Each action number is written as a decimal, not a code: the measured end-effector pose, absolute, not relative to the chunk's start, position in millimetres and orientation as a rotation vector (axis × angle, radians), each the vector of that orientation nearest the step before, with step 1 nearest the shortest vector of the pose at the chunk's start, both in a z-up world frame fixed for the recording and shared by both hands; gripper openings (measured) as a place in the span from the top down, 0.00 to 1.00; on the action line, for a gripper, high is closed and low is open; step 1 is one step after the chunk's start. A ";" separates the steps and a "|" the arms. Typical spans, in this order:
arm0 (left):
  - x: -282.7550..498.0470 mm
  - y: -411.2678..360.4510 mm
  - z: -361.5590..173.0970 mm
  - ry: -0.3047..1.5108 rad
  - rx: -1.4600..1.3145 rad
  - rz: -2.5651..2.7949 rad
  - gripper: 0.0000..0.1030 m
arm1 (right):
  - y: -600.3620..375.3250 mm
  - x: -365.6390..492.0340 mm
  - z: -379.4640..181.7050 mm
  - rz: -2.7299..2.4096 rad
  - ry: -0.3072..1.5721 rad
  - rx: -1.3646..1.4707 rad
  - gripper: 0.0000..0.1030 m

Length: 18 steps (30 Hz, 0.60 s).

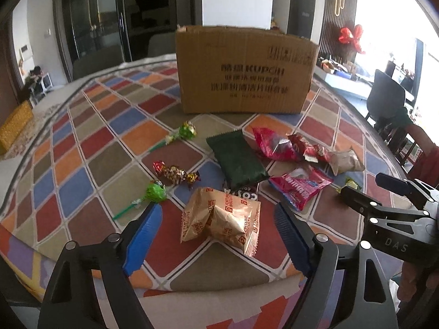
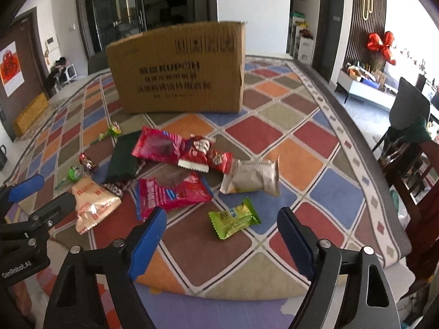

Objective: Organize snacks
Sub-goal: 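Grasp the tan biscuit packet with the left tool while the right tool grasps the yellow-green packet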

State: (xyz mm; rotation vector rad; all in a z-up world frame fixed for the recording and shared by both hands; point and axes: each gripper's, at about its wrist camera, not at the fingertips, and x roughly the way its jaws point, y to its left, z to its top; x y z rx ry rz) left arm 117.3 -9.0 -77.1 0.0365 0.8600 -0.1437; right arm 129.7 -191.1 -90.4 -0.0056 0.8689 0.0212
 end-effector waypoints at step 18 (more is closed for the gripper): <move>149.8 -0.7 -117.3 1.046 -0.053 -0.187 0.28 | -191.6 152.2 -117.3 0.001 0.972 -0.017 0.35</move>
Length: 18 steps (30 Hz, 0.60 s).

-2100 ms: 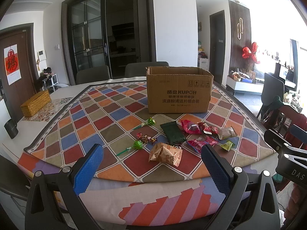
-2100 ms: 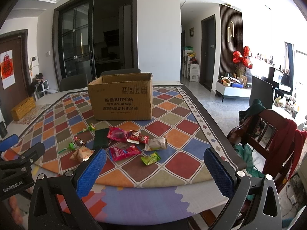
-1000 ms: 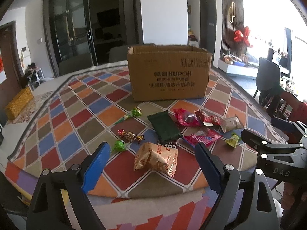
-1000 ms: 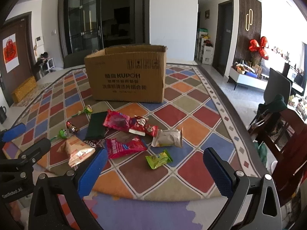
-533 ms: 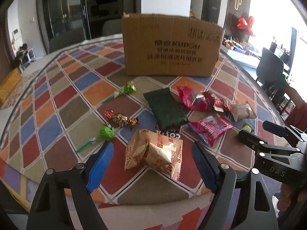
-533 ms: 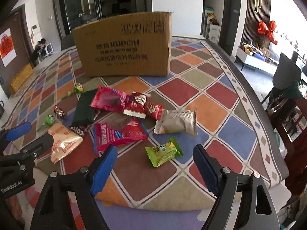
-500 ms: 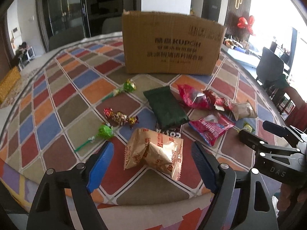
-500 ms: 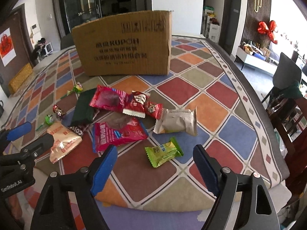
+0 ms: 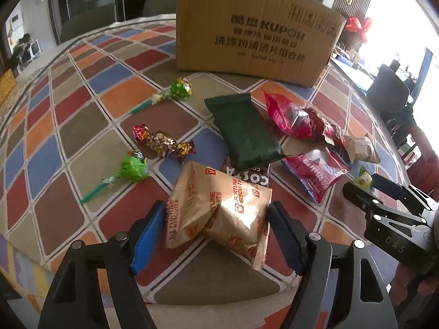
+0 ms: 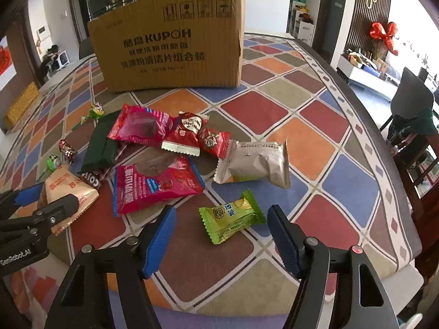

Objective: Organize snacks
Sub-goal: 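Grasp the tan biscuit packet with the left tool while the right tool grasps the yellow-green packet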

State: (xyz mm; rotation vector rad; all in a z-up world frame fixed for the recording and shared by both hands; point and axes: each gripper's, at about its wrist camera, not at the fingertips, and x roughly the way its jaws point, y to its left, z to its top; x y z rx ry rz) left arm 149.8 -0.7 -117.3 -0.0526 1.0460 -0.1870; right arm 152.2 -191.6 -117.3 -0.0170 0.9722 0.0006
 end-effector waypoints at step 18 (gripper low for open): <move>143.1 -5.6 -110.3 1.017 -0.041 -0.212 0.53 | -189.5 147.7 -117.6 0.035 0.961 -0.013 0.69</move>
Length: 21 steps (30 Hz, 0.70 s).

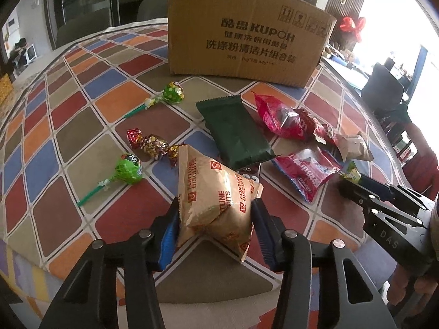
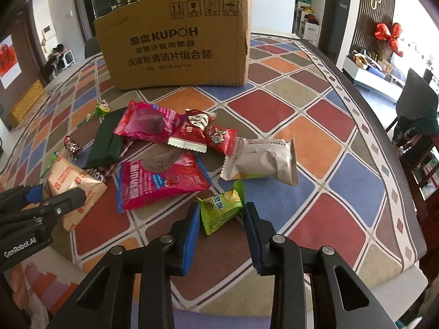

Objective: Organize snacks
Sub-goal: 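Grasp the tan biscuit packet with the left tool while the right tool grasps the yellow-green packet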

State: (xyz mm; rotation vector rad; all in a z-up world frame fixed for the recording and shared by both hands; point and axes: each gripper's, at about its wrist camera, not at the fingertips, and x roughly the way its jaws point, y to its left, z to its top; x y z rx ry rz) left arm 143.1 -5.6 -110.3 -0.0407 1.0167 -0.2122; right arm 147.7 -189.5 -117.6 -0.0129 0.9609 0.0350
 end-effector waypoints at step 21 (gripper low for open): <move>119.5 -7.5 -57.0 0.831 -0.005 -0.211 0.54 | -176.2 122.3 -69.6 0.131 0.776 -0.025 0.69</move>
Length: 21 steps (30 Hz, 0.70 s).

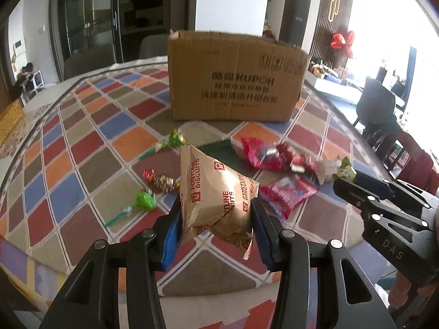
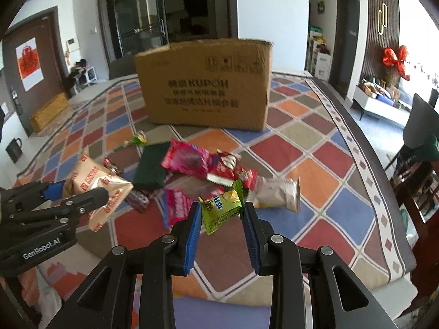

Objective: Organize snacks
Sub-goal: 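Grasp the tan biscuit packet with the left tool while the right tool grasps the yellow-green packet, then carry both packets over the cardboard box and open both tools to drop them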

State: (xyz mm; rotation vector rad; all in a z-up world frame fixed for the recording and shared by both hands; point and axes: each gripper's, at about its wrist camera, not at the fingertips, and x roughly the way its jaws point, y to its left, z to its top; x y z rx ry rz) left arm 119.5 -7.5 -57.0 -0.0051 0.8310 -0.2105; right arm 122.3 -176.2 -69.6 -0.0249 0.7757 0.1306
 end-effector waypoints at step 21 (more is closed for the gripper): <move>180.1 -5.8 35.8 0.584 0.018 -0.240 0.55 | -174.8 180.2 15.5 0.190 0.556 0.001 0.69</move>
